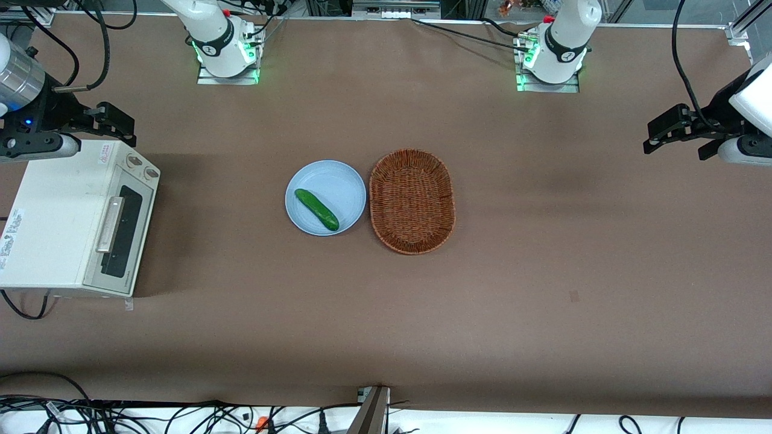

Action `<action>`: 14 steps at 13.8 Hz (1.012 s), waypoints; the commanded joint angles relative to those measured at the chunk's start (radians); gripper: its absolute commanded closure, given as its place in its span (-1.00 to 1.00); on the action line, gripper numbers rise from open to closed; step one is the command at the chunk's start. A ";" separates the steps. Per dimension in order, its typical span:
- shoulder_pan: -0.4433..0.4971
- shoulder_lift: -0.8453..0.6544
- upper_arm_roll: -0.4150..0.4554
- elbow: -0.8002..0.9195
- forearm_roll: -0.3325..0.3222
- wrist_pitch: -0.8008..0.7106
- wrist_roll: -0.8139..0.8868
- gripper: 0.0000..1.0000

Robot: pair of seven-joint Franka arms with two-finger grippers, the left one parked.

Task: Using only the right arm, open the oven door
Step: 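Lower the open right gripper toward the oven door's silver handle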

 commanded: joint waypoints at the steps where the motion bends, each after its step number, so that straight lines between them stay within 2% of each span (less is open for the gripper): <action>1: -0.012 -0.011 0.007 -0.013 -0.017 -0.008 -0.024 -1.00; 6: -0.012 -0.011 0.007 -0.014 -0.026 -0.008 -0.026 -1.00; 7: -0.012 -0.009 0.005 -0.016 -0.026 -0.005 -0.030 -0.92; 10: -0.026 0.018 -0.010 -0.091 -0.062 0.105 -0.079 0.02; 14: -0.041 0.162 -0.090 -0.137 -0.074 0.283 -0.130 0.96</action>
